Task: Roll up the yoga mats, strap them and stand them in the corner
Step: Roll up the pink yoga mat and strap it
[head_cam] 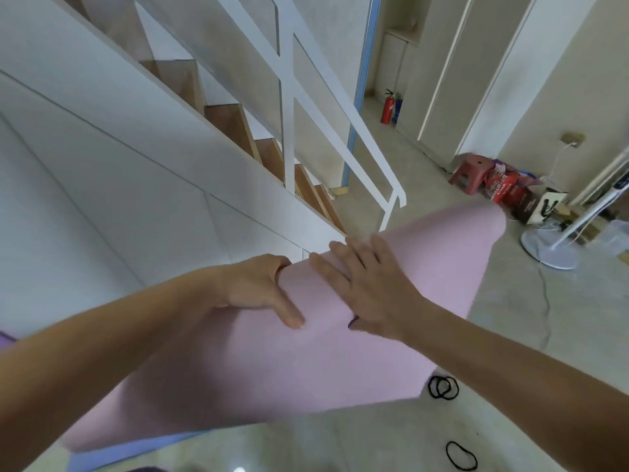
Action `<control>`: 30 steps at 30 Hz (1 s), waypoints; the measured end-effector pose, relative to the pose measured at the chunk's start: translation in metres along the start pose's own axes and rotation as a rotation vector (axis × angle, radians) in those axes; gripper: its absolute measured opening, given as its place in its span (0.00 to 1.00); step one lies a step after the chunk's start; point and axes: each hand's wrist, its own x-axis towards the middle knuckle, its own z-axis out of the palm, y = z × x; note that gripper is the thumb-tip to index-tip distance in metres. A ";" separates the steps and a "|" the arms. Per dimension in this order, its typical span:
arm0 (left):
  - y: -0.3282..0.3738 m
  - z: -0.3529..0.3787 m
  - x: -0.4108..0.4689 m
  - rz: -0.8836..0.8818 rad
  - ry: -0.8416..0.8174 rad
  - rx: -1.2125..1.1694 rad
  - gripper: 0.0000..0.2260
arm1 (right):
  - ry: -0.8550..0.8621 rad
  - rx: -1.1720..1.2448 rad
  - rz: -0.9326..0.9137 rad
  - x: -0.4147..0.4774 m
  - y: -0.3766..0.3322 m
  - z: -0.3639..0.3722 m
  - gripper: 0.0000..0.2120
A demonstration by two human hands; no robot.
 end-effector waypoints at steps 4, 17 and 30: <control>0.008 -0.001 -0.008 0.012 -0.140 -0.088 0.41 | -0.122 0.195 -0.055 0.019 0.028 -0.020 0.47; 0.015 -0.008 -0.006 0.023 0.193 0.448 0.36 | 0.037 0.072 0.056 -0.003 0.000 0.003 0.67; 0.025 0.012 -0.001 0.170 0.371 1.196 0.64 | -0.141 0.474 0.250 0.015 0.016 -0.006 0.42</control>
